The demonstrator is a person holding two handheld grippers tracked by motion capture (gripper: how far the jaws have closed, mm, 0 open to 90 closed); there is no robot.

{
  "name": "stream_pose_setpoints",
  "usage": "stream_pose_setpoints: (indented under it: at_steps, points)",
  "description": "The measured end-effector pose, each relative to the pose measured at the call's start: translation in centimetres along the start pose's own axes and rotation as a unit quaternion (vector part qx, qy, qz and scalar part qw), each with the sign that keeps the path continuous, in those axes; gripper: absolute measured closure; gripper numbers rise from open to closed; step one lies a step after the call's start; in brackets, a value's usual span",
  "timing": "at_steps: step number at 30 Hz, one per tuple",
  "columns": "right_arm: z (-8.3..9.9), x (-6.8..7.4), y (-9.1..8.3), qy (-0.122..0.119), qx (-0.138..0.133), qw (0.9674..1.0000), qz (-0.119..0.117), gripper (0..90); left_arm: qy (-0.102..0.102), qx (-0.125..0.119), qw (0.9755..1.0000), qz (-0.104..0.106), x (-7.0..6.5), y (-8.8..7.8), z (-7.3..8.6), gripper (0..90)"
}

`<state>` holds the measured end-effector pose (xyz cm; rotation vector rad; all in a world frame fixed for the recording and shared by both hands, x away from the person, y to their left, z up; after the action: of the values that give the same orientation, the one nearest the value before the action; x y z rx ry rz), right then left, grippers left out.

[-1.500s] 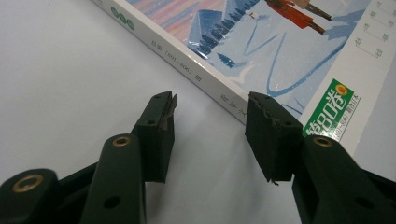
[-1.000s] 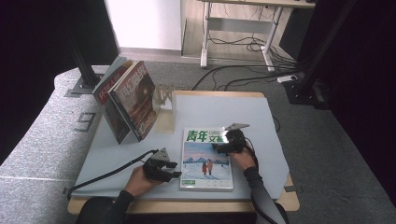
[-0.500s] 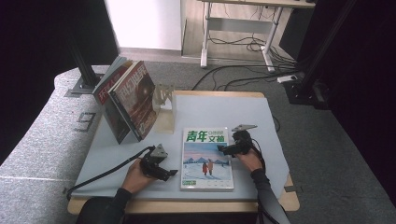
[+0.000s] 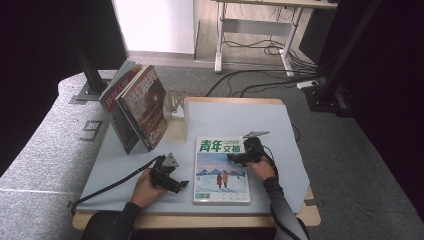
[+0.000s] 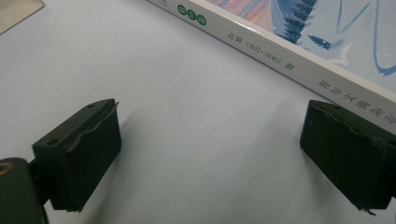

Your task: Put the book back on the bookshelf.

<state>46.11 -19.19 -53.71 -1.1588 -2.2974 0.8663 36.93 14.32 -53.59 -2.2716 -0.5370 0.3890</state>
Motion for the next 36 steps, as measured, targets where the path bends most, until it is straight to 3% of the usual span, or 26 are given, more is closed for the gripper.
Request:
stream_pose_setpoints:
  at_steps: [5, 14, 21, 27, 31, 36]
  points:
    - [-0.1, -0.2, -0.5, -0.008, 0.003, 1.0, -0.001, 5.7, 0.0, 0.0, 1.0, 0.0, 0.0, 0.0, 0.0, 4.9]
    - [-0.5, 0.4, -1.0, -0.033, 0.002, 0.9994, 0.008, 6.7, 0.0, 0.0, 1.0, 0.0, 0.0, 0.0, 0.0, 4.9]
    - [-0.9, 0.3, -2.0, -0.007, -0.023, 0.9996, -0.012, 9.2, 0.0, 0.0, 1.0, -0.001, 0.0, 0.0, 0.0, 4.9]
    - [-0.9, 0.0, -1.9, 0.003, -0.021, 0.9995, -0.025, 11.3, 0.0, 0.0, 1.0, -0.001, 0.0, 0.0, 0.0, 4.9]
    - [-0.9, 0.0, -1.3, 0.001, -0.012, 0.9997, -0.021, 11.3, 0.0, 0.0, 1.0, -0.001, 0.0, 0.0, 0.0, 4.9]
    - [-1.5, 0.0, -1.1, -0.001, -0.021, 0.9997, -0.014, 15.4, 0.0, 0.0, 1.0, -0.001, 0.0, 0.0, 0.0, 4.9]
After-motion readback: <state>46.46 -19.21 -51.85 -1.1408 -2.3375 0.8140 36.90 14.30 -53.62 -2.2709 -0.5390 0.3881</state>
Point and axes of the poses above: each handheld gripper's, and its own axes: y roughly forward along the jaws, z roughly out of its underside, x roughly to its left, the point moved 1 cm from there along y, roughly forward along the jaws, and after that the axes turned 8 degrees about z, right-handed, at the moved point
